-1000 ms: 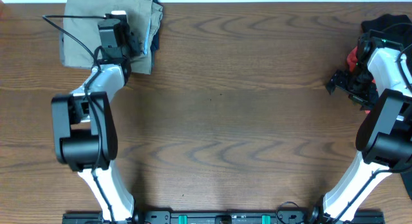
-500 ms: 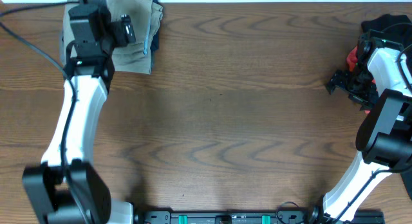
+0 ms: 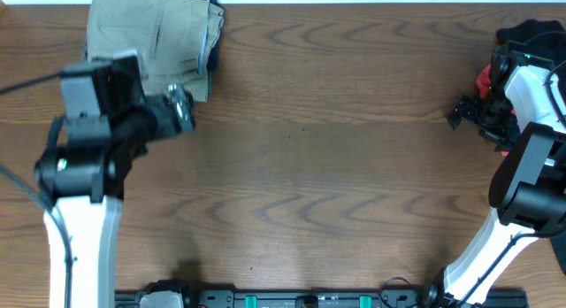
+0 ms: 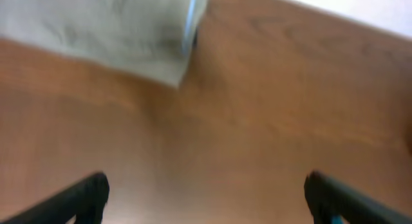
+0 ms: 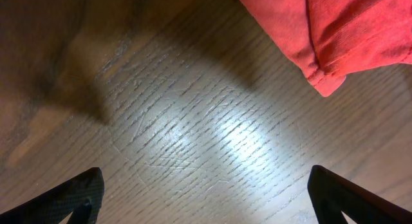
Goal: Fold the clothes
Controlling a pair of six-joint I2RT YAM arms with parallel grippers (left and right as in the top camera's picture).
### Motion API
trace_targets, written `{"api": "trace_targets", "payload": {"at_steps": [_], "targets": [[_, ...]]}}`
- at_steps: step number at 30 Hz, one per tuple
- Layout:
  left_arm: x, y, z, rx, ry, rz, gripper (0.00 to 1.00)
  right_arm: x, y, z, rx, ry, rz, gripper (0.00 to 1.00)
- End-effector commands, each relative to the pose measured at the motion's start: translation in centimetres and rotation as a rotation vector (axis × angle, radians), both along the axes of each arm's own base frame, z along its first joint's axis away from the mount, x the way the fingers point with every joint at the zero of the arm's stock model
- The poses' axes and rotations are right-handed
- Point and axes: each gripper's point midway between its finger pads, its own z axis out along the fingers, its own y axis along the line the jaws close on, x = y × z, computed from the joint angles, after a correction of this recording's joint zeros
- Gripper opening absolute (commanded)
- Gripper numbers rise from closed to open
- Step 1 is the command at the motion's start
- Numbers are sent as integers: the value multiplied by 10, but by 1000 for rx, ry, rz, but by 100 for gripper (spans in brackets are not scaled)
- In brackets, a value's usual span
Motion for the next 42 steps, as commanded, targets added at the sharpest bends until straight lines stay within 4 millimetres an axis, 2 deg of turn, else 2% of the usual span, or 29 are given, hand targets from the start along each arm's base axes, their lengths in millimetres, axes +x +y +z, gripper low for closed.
{"api": "trace_targets", "payload": {"at_steps": [1,2,8,12,15,31,34,39,42], "targets": [[-29,-8,13,-38,-3,-15,98,3,-4,3,-13,-8,-2,99],[-42,-9,13,-39,10,-15,98,3,-4,3,-13,-8,-2,99],[-89,-12,16,-41,36,-14,98,3,-4,3,-13,-8,-2,99],[-122,-14,5,-76,131,23,98,3,-4,3,-13,-8,-2,99],[-137,-15,-2,-80,183,27,98,3,-4,3,-13,-8,-2,99],[-141,-15,-4,-82,203,27,98,3,-4,3,-13,-8,-2,99],[-142,-15,-11,-81,216,28,98,3,-4,3,-13,-8,-2,99],[-135,-12,-27,-23,111,-11,98,3,-4,3,-13,-8,-2,99],[-126,-11,-37,-4,-29,-22,98,3,-4,3,-13,-8,-2,99]]}}
